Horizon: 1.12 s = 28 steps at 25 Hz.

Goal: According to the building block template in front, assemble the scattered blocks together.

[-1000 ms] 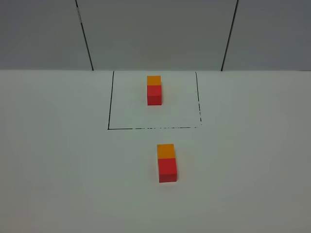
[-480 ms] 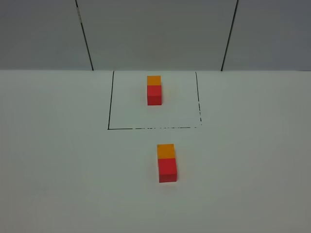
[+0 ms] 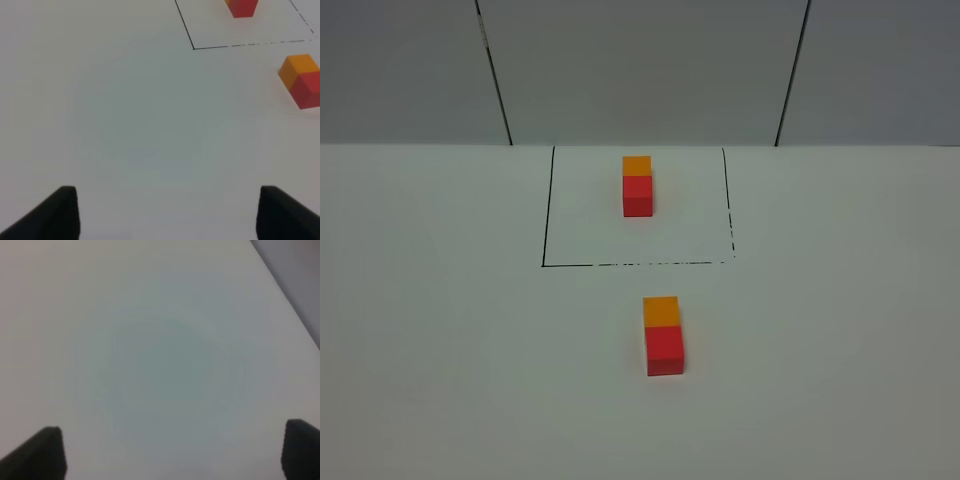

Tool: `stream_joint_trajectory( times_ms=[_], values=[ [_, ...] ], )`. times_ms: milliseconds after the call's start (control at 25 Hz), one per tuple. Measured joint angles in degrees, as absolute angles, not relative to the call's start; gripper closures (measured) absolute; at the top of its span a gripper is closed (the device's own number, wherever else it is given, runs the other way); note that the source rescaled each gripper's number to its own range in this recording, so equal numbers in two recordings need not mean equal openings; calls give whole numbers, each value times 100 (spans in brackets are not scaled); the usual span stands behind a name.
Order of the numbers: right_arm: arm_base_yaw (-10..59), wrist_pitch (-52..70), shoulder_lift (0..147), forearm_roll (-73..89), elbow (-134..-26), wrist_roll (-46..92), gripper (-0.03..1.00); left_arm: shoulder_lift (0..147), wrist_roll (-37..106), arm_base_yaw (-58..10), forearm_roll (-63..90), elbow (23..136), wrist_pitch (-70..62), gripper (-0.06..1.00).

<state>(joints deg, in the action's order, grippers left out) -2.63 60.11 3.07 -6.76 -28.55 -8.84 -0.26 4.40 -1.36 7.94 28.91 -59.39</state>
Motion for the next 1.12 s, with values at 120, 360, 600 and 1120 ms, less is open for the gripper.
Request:
stream_joint_trajectory(
  times_ms=[120, 360, 600, 1120],
  values=[
    [-263, 6011, 307, -676, -2855, -884, 23, -26, 440, -136, 794, 2891, -5939, 5],
    [-263, 6011, 307, -676, -2855, -884, 23, -26, 440, -136, 794, 2891, -5939, 5],
    [-263, 6011, 307, -676, -2855, -884, 23, -26, 440, -136, 794, 2891, -5939, 5],
    [-263, 6011, 307, -676, -2855, -884, 23, -26, 434, -136, 794, 2891, -5939, 5]
  ],
)
